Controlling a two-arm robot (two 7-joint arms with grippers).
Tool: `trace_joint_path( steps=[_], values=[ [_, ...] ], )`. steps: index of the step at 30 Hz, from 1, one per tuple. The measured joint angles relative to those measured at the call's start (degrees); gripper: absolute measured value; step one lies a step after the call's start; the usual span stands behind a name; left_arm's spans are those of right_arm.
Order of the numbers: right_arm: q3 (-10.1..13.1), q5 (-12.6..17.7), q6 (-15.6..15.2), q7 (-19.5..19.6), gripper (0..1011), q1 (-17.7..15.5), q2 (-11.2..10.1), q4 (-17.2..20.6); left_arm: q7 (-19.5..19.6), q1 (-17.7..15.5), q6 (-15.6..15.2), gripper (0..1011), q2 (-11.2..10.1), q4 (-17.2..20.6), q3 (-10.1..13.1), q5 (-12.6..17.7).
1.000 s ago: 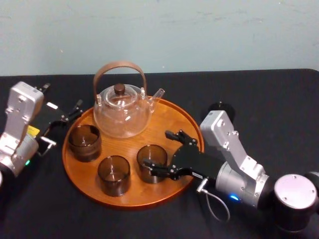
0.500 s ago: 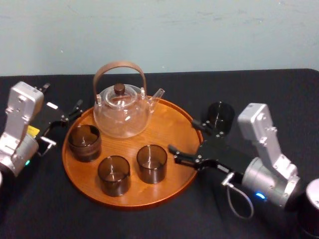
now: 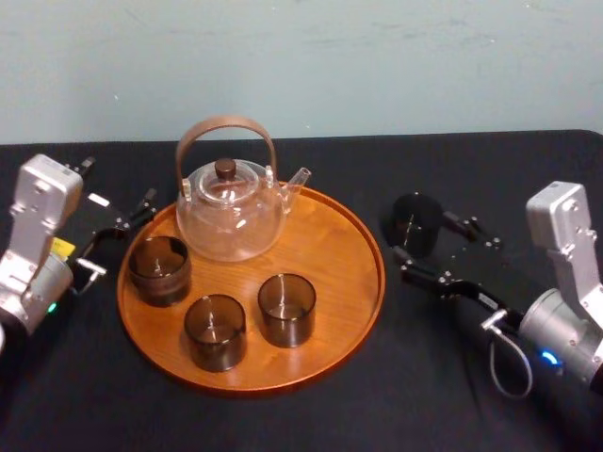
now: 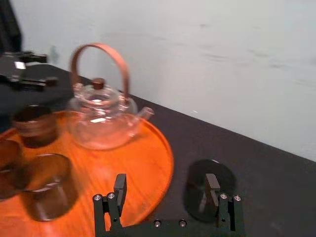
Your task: Pick up the glass from the table and place it on the tray.
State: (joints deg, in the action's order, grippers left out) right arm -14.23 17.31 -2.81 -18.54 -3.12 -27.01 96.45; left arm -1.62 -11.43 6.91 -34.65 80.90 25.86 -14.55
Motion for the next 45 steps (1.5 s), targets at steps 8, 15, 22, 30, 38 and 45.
trace_joint_path(
  steps=[8,15,22,30,38,45],
  values=[
    [2.4,0.0,-0.9,1.1,1002,0.0,0.7,-1.6,0.0,0.0,0.0,1001,0.0,0.0,0.0,0.0],
    [3.8,0.1,-1.9,1.4,1003,0.6,1.4,-3.4,0.0,0.0,0.0,1001,0.0,0.0,0.0,0.0],
    [4.2,0.5,-3.3,0.8,1002,3.3,2.2,-6.7,0.0,0.0,0.0,1001,0.0,0.0,0.0,0.0],
    [3.1,0.5,-4.2,-0.3,1002,6.7,2.9,-10.4,0.0,0.0,0.0,1001,0.0,0.0,0.0,0.0],
    [0.7,-0.6,-4.4,-1.7,1002,10.3,3.5,-14.2,0.0,0.0,0.0,1002,0.0,0.0,0.0,0.0],
    [-0.7,-1.3,-4.6,-2.1,1002,12.3,4.1,-16.5,0.0,0.0,0.0,1001,0.0,0.0,0.0,0.0]
  ],
)
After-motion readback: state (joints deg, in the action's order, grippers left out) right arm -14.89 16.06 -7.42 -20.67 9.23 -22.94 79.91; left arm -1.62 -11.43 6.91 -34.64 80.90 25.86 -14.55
